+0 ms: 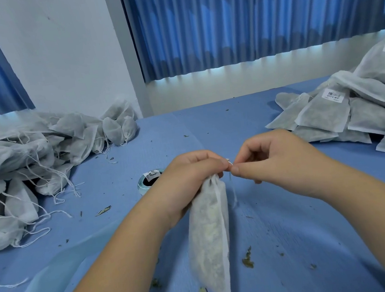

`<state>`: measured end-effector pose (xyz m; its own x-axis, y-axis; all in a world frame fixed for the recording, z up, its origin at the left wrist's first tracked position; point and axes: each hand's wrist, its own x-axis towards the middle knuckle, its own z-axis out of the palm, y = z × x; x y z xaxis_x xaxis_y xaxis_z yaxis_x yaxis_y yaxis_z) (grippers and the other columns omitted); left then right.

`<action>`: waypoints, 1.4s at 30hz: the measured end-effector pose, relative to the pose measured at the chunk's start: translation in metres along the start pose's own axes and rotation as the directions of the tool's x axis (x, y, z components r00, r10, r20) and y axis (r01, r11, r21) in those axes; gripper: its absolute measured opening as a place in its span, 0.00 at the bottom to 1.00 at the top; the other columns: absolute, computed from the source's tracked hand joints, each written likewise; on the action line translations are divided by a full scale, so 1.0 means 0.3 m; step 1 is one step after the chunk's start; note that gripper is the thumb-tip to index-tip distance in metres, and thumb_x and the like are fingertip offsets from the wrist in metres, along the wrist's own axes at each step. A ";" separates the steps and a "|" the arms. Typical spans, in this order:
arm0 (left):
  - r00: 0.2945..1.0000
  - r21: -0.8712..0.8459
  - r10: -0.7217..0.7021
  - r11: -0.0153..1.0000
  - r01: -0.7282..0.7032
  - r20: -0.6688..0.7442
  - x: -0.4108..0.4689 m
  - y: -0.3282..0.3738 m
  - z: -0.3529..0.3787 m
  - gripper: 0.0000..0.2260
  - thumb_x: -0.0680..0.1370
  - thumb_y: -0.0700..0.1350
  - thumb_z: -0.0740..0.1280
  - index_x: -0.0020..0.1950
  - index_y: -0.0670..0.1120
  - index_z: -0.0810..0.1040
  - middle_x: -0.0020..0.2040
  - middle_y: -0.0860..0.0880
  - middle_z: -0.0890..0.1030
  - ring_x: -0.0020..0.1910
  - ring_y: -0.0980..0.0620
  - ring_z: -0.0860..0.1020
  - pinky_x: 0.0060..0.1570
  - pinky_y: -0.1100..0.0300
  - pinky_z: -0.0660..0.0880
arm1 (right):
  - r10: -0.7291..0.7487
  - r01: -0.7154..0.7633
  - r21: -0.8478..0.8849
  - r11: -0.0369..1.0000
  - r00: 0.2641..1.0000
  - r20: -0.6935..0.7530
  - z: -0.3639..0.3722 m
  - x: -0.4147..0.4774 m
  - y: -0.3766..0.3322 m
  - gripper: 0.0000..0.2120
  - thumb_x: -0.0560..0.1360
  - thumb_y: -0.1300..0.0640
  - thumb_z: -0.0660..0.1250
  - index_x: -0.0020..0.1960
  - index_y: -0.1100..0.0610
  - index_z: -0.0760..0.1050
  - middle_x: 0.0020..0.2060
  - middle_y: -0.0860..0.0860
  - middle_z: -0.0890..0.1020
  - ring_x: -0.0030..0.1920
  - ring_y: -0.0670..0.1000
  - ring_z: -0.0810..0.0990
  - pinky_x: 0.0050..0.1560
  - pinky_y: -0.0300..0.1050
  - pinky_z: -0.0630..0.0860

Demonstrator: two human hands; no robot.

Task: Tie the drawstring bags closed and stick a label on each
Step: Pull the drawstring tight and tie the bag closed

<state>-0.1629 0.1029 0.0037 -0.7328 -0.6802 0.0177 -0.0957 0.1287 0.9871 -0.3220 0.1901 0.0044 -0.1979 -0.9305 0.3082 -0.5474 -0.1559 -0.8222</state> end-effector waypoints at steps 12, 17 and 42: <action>0.997 0.081 0.016 0.997 -0.010 -0.074 0.007 -0.003 0.007 0.06 0.67 0.49 0.74 0.36 0.48 0.81 0.28 0.52 0.72 0.29 0.55 0.69 0.32 0.62 0.65 | 0.069 -0.071 0.012 0.997 0.995 0.078 0.001 0.001 -0.003 0.07 0.72 0.60 0.67 0.35 0.53 0.77 0.26 0.46 0.77 0.27 0.43 0.76 0.30 0.34 0.71; 0.993 0.085 0.010 0.996 -0.001 -0.115 0.010 -0.006 0.005 0.08 0.70 0.48 0.75 0.32 0.50 0.79 0.29 0.52 0.71 0.29 0.55 0.68 0.33 0.61 0.65 | 0.108 -0.113 0.083 0.990 0.992 0.062 0.004 0.005 0.002 0.04 0.70 0.56 0.71 0.41 0.55 0.77 0.30 0.47 0.80 0.33 0.45 0.82 0.33 0.36 0.75; 0.932 0.621 0.291 0.778 -0.099 -0.216 0.025 -0.042 0.050 0.11 0.76 0.49 0.72 0.34 0.51 0.78 0.36 0.57 0.77 0.32 0.64 0.73 0.30 0.72 0.66 | 0.050 -0.058 -0.278 0.959 0.998 -0.038 0.032 0.007 0.016 0.07 0.71 0.60 0.68 0.37 0.50 0.80 0.27 0.46 0.80 0.31 0.46 0.77 0.34 0.39 0.74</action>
<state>-0.1774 0.1070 -0.0110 -0.5654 -0.7525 0.3377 -0.4204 0.6152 0.6670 -0.3172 0.1843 -0.0036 -0.2555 -0.9239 0.2848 -0.7396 -0.0030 -0.6731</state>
